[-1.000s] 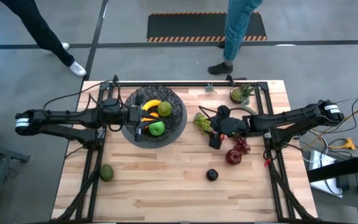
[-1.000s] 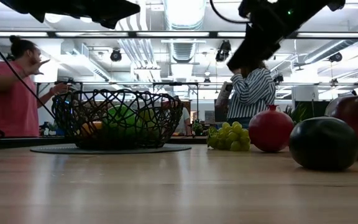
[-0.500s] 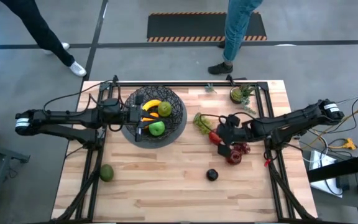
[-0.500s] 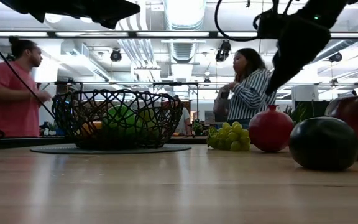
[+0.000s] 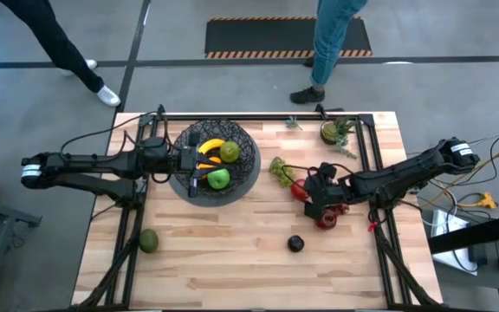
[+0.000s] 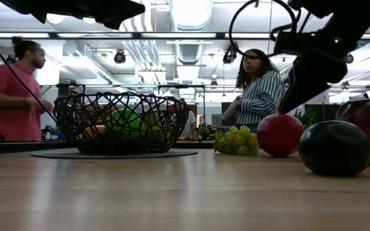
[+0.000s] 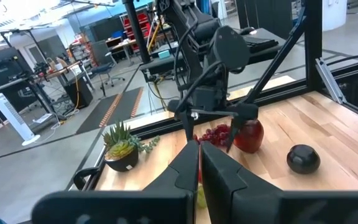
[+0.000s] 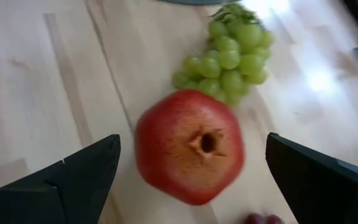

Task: Build produce basket
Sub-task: Put the pomegranate into the basket

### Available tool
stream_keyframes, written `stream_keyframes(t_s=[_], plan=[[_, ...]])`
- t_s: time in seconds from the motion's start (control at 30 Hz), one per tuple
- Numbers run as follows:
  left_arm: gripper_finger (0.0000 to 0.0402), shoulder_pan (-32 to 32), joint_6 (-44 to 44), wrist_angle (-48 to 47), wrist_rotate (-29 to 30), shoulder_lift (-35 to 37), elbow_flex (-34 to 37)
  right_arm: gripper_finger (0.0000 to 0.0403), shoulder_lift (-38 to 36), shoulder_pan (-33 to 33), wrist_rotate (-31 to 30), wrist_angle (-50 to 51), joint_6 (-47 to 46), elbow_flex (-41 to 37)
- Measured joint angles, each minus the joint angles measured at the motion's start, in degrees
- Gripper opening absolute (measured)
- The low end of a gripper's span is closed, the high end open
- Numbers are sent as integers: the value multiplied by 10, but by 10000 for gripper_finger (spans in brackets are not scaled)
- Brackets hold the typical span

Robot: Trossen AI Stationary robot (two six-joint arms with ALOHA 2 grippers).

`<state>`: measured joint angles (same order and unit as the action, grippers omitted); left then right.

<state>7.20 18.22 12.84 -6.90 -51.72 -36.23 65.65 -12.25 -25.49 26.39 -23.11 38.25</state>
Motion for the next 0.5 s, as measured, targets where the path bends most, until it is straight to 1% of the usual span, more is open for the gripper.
stream_keyframes(t_s=[0.4,0.5], plan=[[0,0,0,5,1,0,0,384,0,6,-3,-174,6,-99],[0,0,0,5,1,0,0,384,0,5,-2,-194,7,-112]])
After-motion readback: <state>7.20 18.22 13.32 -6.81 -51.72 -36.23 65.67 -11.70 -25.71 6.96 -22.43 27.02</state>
